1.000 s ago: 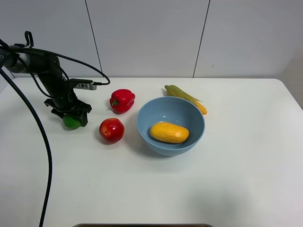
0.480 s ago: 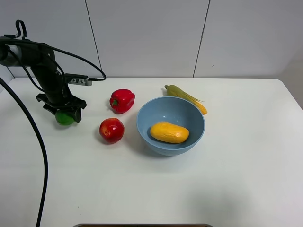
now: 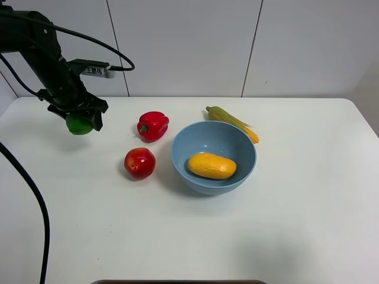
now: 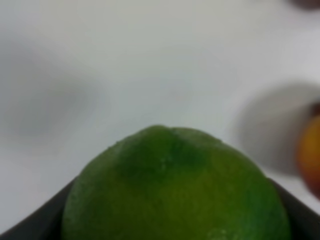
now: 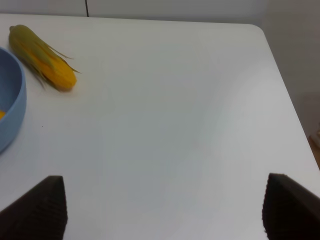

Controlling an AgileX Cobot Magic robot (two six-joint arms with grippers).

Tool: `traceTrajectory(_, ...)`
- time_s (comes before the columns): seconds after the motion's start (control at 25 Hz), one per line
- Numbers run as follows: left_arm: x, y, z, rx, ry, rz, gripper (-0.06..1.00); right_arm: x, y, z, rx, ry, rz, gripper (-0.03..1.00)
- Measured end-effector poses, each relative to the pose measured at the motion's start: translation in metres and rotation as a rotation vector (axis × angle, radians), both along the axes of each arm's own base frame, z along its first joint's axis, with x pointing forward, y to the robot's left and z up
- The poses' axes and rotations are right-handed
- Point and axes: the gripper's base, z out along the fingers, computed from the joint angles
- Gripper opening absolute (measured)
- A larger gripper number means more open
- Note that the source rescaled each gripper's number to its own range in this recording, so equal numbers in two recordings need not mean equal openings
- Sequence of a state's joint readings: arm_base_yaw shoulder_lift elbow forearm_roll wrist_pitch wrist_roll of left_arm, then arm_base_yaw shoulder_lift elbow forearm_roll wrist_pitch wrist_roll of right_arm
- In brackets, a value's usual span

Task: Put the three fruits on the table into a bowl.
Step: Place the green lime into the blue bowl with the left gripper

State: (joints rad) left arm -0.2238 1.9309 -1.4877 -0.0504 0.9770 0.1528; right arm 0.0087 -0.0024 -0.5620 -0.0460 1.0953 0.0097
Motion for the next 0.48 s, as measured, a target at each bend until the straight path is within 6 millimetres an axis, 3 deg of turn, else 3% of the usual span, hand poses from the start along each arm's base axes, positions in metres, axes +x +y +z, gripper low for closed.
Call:
traceTrajectory(0.28, -0.025, -0.064, 0.041, -0.050, -0.091, -0.106, 0.00, 0.000, 0.000, 0.000, 0.000, 0.000, 0.000, 0.51)
traceTrajectory(0.48, -0.043, -0.115, 0.054, -0.095, -0.134, -0.189, 0.00, 0.000, 0.000, 0.000, 0.000, 0.000, 0.000, 0.51)
